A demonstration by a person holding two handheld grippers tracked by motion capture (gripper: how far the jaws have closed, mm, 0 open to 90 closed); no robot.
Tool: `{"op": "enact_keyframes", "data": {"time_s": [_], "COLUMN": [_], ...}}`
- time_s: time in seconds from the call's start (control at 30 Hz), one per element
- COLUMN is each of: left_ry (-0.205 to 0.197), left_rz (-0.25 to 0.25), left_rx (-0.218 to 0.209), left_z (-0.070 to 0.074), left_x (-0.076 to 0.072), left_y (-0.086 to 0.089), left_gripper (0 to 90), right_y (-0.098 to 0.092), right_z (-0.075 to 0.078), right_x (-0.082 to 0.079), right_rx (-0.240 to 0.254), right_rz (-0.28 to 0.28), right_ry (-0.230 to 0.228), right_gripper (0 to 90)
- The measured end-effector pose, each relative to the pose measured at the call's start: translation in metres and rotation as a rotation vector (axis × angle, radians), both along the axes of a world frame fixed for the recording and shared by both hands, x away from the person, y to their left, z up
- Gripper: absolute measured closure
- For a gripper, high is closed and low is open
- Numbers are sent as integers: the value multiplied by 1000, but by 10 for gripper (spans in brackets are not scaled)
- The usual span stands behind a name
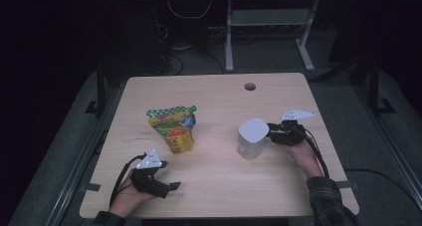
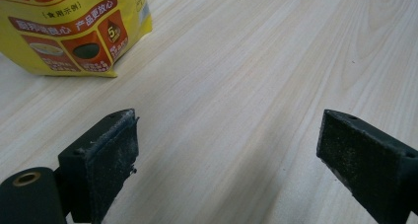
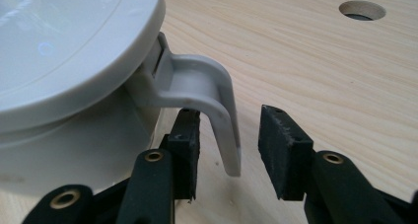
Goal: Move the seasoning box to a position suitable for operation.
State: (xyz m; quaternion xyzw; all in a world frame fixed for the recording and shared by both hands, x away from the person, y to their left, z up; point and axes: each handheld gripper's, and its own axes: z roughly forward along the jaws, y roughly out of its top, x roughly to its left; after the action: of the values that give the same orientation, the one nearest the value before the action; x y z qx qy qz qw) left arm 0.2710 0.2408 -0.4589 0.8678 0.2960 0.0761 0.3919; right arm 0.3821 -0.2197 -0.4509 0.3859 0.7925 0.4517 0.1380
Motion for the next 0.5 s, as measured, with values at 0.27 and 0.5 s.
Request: {"op": "enact_keyframes", "data": {"time_s": [0.27,0.5], "left_ry": [6,10], "left_rz": [-3,-2], "left_rx": [2,1], "left_z": [-1,-1], "left_x": [0,0], "left_y": [0,-1], "left_gripper": [84,85], "right_y": [7,8], "right_z": [-5,-6], "right_x": [3,3], "right_rx": [-18,-13], "right_rz": [-2,-3], "right_ry": [-6,-18], "right_gripper": [686,743]}}
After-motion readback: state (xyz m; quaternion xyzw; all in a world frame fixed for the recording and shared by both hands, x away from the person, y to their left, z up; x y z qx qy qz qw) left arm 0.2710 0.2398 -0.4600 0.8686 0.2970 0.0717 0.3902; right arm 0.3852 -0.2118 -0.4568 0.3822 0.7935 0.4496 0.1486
